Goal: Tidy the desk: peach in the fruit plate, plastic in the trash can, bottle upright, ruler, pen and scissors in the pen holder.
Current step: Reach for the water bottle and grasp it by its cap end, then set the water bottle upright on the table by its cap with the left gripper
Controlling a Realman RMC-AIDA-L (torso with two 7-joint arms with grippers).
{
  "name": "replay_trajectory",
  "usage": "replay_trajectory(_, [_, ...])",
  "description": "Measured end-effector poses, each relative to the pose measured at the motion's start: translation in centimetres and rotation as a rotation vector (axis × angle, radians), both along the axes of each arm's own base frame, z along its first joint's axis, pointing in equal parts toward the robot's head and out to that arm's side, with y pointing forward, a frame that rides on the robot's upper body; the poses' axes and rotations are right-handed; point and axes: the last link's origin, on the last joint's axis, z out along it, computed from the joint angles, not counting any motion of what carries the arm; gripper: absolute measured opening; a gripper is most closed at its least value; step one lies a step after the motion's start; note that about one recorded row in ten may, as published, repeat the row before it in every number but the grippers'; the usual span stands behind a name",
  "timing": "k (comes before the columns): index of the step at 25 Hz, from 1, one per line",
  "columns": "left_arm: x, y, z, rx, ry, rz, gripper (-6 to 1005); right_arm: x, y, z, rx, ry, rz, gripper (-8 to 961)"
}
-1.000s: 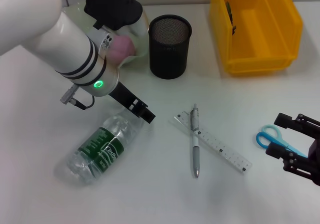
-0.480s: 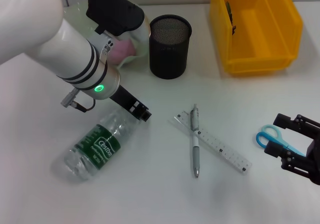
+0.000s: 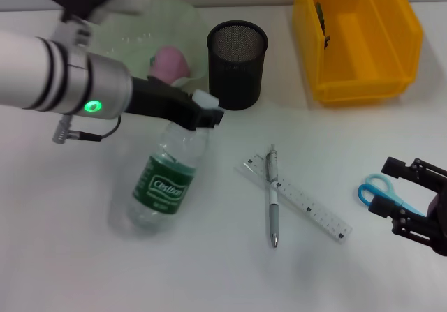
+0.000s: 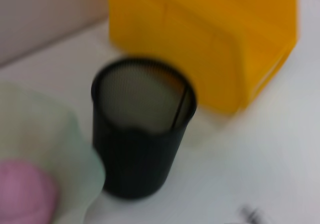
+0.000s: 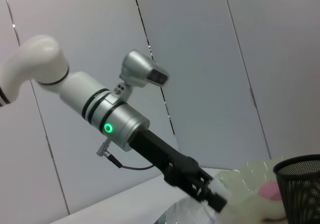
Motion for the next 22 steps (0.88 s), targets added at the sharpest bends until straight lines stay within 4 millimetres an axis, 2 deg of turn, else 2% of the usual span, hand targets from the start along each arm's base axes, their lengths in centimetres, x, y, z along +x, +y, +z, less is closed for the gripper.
replay_trajectory(2, [0.0,0.0,0.0,0.000,0.000,0.000,437,-0.1,0.1,-0.1,-0.001,0.002,0.004,700])
replay_trajectory(3, [-1.3,-0.3,2.0,0.028,-0.189,-0.016,437,-0.2,0.2,-0.1,-0.003,0.004,0.005,700])
replay_trajectory(5, [-2.0,-0.5,2.6,0.043,-0.245,-0.029,437,-0.3,0.3,-0.2,-0.006,0.009,0.003,700])
replay_trajectory(8, [-2.7,-0.8,3.1,0.055,-0.293,-0.042,437,-0.3,0.3,-0.2,-0.008,0.012,0.002,700])
replay_trajectory(12, [-4.6,-1.7,4.0,0.098,-0.416,-0.102,436,-0.4,0.4,-0.5,-0.016,0.025,0.000,700])
replay_trajectory(19, [-6.0,-2.5,4.6,0.131,-0.523,-0.185,438,-0.7,0.9,-0.7,-0.025,0.035,0.009,700])
replay_trajectory(20, [-6.7,-3.2,4.9,0.146,-0.564,-0.274,438,-0.8,1.1,-0.8,-0.025,0.034,0.011,700])
replay_trajectory(22, [-7.0,-3.6,5.1,0.161,-0.593,-0.321,437,-1.0,1.2,-0.8,-0.025,0.035,0.015,700])
